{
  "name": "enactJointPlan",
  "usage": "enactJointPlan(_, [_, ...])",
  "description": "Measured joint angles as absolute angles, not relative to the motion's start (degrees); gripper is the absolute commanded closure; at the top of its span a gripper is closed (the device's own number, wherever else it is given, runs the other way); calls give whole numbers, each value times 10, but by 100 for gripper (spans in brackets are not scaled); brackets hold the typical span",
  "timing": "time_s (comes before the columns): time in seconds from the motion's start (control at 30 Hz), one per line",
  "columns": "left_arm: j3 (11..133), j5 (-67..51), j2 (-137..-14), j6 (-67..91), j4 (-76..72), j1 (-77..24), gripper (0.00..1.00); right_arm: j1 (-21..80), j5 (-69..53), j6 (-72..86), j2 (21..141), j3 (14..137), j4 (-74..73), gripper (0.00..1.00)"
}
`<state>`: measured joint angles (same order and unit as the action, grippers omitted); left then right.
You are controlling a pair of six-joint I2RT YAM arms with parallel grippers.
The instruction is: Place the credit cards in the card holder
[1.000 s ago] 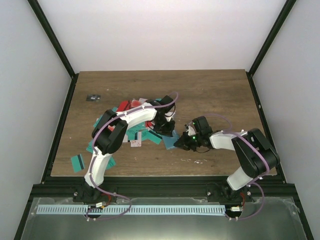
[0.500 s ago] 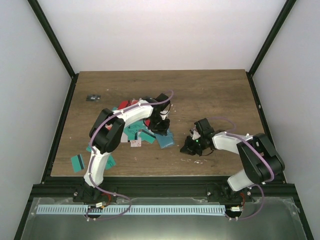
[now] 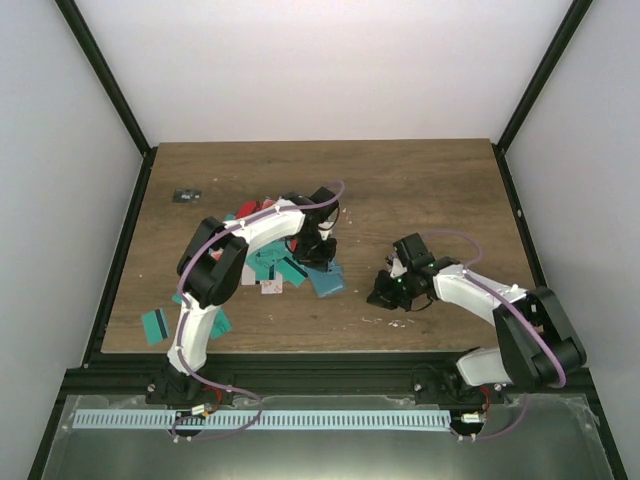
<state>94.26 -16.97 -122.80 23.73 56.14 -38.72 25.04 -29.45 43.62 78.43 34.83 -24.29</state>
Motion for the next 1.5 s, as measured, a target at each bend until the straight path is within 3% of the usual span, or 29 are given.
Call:
enactJointPlan(0.4, [943, -171, -1185, 239, 587, -384, 68, 250, -322, 416, 754, 355, -231, 80])
enactJointPlan(0.6, [935, -151, -1126, 239, 585, -376, 89, 250, -329, 397, 785, 407, -212, 78])
enactJointPlan(0.67, [917, -135, -1111, 236, 581, -369, 92, 249, -331, 395, 803, 422, -199, 78])
enactJointPlan(0.97, [852, -106, -1155, 224, 549, -354, 93, 249, -345, 389, 914, 478, -161, 79])
enactJointPlan(1.5, [891, -128, -1214, 207, 528, -355, 93, 254, -380, 384, 1009, 531, -135, 82])
